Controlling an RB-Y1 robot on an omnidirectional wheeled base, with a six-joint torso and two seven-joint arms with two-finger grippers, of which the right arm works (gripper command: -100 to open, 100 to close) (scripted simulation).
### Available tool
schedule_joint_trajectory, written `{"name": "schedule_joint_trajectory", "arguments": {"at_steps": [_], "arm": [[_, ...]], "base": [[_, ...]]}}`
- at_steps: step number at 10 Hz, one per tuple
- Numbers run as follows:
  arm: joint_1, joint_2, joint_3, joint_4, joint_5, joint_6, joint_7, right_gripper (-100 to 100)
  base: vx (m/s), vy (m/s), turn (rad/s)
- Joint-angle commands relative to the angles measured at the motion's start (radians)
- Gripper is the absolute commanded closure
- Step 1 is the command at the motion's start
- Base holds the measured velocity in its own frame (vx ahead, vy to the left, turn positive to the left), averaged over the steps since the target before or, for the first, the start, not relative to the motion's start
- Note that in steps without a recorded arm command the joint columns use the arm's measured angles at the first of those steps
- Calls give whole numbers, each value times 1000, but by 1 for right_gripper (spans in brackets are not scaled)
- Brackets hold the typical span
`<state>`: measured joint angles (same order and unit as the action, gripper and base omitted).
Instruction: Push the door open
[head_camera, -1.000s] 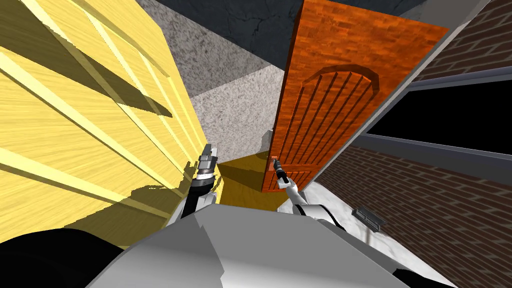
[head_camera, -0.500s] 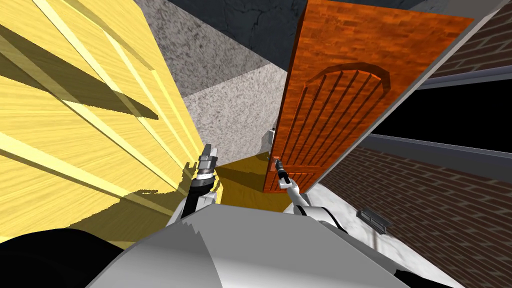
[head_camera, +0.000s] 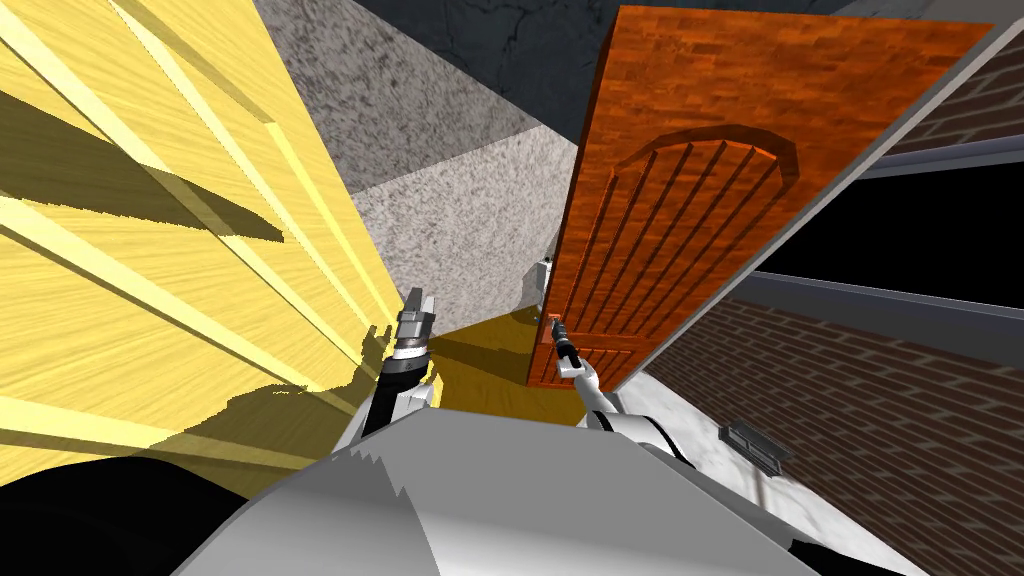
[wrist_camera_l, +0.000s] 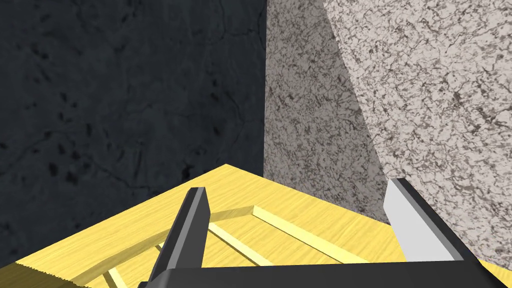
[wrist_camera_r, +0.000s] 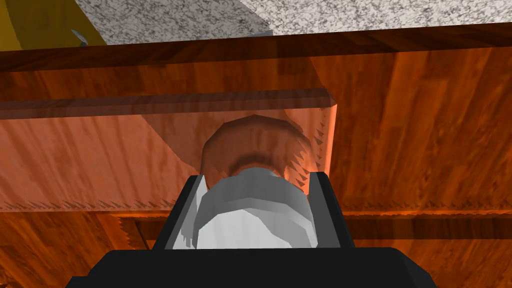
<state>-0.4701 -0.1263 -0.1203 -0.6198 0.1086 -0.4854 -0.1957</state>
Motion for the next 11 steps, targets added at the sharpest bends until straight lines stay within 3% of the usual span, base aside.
{"name": "schedule_joint_trajectory", "arguments": {"at_steps": [1,5,8,9,11], "arm": [[-13,-6,-22,2,-6,-4,18,100],[-14,-1,-50,-2,-12,-2,45,100],[-15,8,-87,-7,-21,1,83,100],[-24,18,-95,7,-37,-6,115,-100],[-26,28,-109,5,-57,-6,154,-100]], "base": [[235,-24,-57],[189,41,-65],[181,19,-138],[24,-16,40],[-146,-40,70]]}}
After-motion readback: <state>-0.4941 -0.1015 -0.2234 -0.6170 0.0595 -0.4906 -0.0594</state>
